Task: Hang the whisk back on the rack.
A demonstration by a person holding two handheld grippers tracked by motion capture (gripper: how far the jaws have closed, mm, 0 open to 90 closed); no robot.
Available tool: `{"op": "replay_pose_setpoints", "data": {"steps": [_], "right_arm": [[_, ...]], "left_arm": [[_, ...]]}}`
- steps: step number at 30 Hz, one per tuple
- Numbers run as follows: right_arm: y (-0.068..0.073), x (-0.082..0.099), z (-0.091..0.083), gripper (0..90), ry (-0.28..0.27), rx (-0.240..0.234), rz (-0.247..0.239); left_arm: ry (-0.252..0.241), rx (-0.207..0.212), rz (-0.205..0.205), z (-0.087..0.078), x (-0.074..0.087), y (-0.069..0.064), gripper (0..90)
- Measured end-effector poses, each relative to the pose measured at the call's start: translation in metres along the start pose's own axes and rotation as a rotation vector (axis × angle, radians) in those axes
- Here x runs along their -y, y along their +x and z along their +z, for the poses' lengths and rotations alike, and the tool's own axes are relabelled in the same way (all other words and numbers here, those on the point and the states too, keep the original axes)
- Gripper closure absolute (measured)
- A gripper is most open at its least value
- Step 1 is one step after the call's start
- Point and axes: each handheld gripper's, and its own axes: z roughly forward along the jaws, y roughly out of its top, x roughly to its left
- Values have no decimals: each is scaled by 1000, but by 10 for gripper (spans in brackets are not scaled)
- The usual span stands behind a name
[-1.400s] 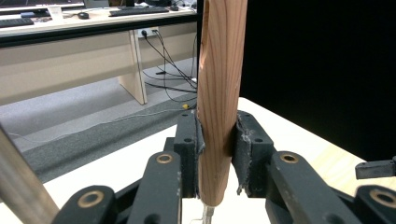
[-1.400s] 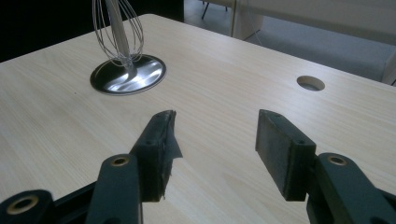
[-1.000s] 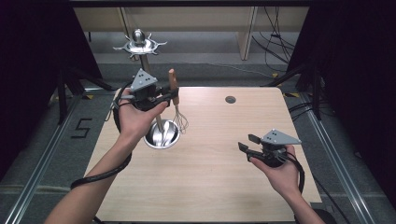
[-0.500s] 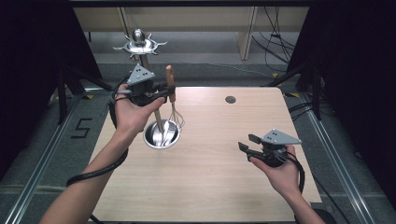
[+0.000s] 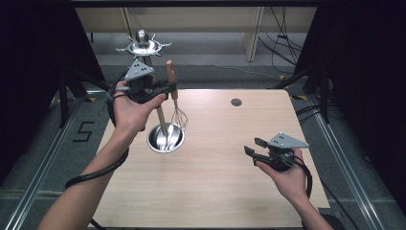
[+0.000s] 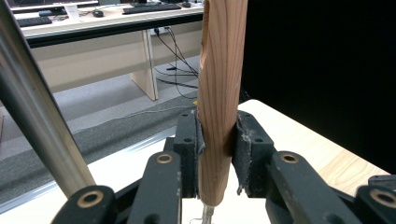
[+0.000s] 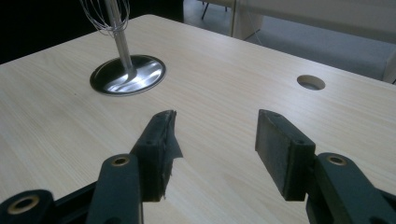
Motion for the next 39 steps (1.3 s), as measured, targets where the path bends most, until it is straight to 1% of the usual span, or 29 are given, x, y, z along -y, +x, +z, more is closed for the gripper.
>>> {"op": "replay_pose_setpoints", "data": {"steps": [3,4,5,6,7,8,9,10,11,12,13,15,16,20,22,23,25,26,27,29,30,31,33,34,36,39], "right_arm": [[0,0,-1,483,15,-2,-3],[0,-1,-1,483,23,-13,6],[0,0,0,483,9,-1,-2],[0,0,-1,483,18,-3,2],[0,0,-1,483,31,-13,15],[2,0,-2,483,38,-12,34],[1,0,-1,483,32,-12,18],[1,0,-1,483,32,-12,17],[0,0,-1,483,16,-4,3],[0,0,-1,483,16,-4,3],[1,0,-1,483,27,-14,10],[0,0,0,483,16,-4,-6],[0,0,-1,483,23,-7,-1],[0,0,0,483,19,-5,-6],[1,1,0,483,15,-1,11],[0,1,0,483,11,0,4],[2,1,0,483,25,-6,34],[2,1,-1,483,30,-8,34],[1,0,-1,483,28,-8,19],[0,0,0,483,26,-8,2],[3,0,-1,483,36,-11,43],[3,1,-1,483,32,-9,43],[0,0,-1,483,33,-11,17],[1,0,-1,483,36,-9,24],[-1,0,-1,483,27,-8,5],[-1,0,0,483,25,-8,4]], "left_arm": [[0,2,-4,0,-2,0,722],[-1,-1,-8,-1,-2,0,722],[-4,0,-14,-1,-3,0,722],[-6,2,-17,-1,-4,1,722],[-7,4,-17,-1,-5,1,722],[-8,3,-19,-1,-6,1,722],[-9,3,-17,-2,-6,1,722],[-9,3,-18,-2,-7,1,722],[-10,3,-18,-2,-8,1,722],[-11,4,-18,-3,-9,1,722],[-11,5,-19,-3,-9,1,722],[-12,5,-24,-3,-11,1,722],[-14,4,-26,-3,-11,2,722],[-16,0,-30,-4,-13,3,722],[-18,0,-29,-5,-14,4,722],[-18,0,-29,-5,-14,4,722],[-21,-1,-35,-6,-15,4,722],[-20,-2,-33,-6,-16,4,722],[-19,-4,-32,-7,-16,4,721],[-21,-3,-38,-7,-17,5,721],[-21,-2,-38,-7,-18,5,721],[-21,-3,-40,-7,-18,5,721],[-19,-4,-38,-7,-19,6,721],[-18,-4,-37,-8,-19,6,721],[-18,-4,-37,-8,-20,6,721],[-15,-2,-42,-7,-20,7,721]]}}
